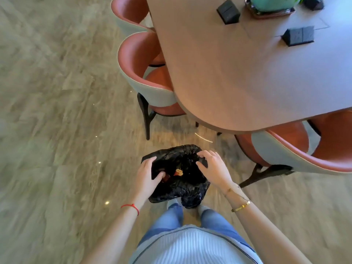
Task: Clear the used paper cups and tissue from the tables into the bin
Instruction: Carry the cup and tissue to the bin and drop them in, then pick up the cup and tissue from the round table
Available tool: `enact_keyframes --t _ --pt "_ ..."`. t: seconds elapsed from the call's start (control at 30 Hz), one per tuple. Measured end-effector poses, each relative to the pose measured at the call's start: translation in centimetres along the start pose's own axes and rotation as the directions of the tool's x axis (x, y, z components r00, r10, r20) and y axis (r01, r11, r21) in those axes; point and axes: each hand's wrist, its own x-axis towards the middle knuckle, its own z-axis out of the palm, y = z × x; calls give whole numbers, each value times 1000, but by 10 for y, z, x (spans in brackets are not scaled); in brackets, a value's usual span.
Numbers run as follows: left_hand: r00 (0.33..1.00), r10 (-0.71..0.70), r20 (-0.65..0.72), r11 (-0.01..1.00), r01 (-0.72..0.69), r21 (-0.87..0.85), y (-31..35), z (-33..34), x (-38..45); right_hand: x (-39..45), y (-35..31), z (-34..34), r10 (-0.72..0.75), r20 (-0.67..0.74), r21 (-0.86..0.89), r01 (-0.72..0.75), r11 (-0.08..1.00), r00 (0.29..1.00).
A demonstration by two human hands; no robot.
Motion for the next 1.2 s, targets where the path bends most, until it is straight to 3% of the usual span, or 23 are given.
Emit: enact_keyframes --t 0.37,0.63,0.83,1.2 --pt "977 210 45 973 -213 90 7 -52 -9 -51 -20 -16 42 -160 8 -41 999 986" --pt "890 419 179 891 -441 106 55 -42 -8 -119 -7 -41 165 -336 103 -139 985 927" --pt "761 584 282 774 -627 89 117 -2 -25 -190 30 -60 308 -436 170 -258 951 846" --pt "455 762 460 538 -841 -60 255 129 -118 -362 130 -91 576 -593 358 -456 815 563"
